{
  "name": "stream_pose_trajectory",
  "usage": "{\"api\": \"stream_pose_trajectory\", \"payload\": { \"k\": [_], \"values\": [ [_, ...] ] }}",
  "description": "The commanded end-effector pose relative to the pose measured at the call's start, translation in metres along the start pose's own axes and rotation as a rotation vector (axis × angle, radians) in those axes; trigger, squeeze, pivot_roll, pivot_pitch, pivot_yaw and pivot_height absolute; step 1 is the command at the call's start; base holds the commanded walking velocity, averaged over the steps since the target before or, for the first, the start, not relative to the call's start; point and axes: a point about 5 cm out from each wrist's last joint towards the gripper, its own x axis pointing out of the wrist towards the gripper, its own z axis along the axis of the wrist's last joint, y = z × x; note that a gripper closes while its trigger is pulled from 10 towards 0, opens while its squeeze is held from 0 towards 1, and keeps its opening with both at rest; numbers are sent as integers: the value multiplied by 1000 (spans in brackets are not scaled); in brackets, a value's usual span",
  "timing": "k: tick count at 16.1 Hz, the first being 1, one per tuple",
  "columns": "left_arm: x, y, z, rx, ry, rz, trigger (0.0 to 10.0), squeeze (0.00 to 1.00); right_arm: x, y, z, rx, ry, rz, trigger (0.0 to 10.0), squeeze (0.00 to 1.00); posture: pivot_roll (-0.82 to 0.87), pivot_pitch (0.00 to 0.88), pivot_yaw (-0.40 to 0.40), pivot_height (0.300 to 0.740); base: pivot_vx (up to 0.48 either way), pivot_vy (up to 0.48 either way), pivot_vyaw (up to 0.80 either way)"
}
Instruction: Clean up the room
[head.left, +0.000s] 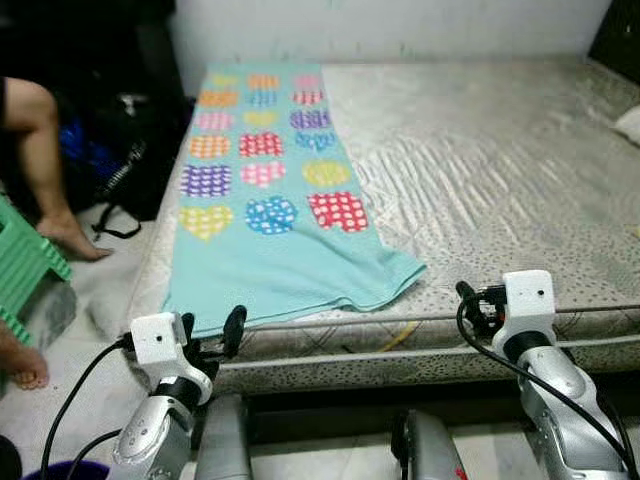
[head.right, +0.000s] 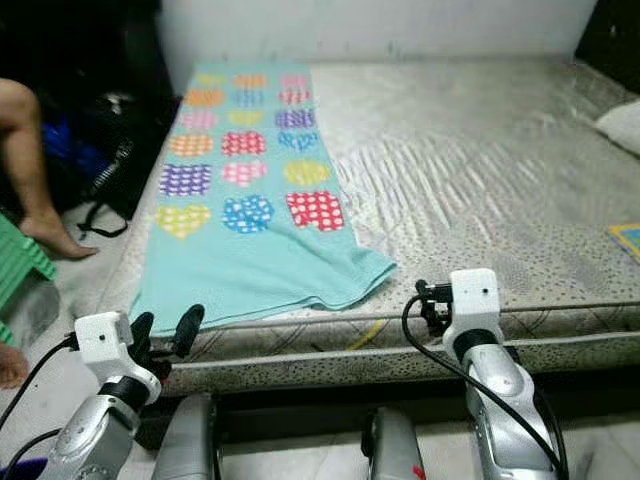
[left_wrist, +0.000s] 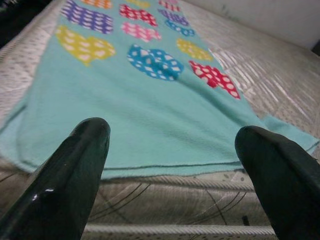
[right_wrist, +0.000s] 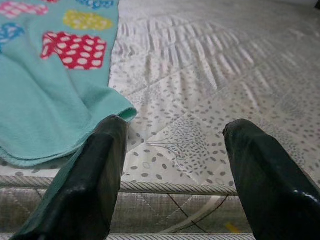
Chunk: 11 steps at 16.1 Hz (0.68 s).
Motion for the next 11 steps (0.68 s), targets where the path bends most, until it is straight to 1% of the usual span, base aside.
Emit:
{"api": "stream_pose_trajectory", "payload": {
  "k": [1, 7, 8, 9, 11],
  "values": [
    [0, -1, 6, 13, -18, -8, 10000, 0, 2, 2, 4, -12, -16, 13, 10000, 0, -85, 0, -4, 560, 270, 0, 0],
    [-1, -1, 6, 10, -22, -10, 10000, 0, 2, 3, 0, -15, 5, 21, 10000, 0, -82, 0, -6, 560, 283, 0, 0],
    [0, 0, 5, 6, -6, 6, 10000, 0, 2, 3, 0, -15, 7, 21, 10000, 0, -82, 0, -4, 560, 0, 0, 0],
    [0, 0, 6, -4, -14, 2, 10000, 0, 2, 2, -1, -16, 10, 21, 10000, 0, -82, 0, -4, 560, 0, 0, 0],
    [0, 1, 4, -7, 5, 18, 10000, 0, 2, 2, -3, -19, 14, 17, 10000, 0, -82, 0, -4, 560, 0, 0, 0]
  ]
}}
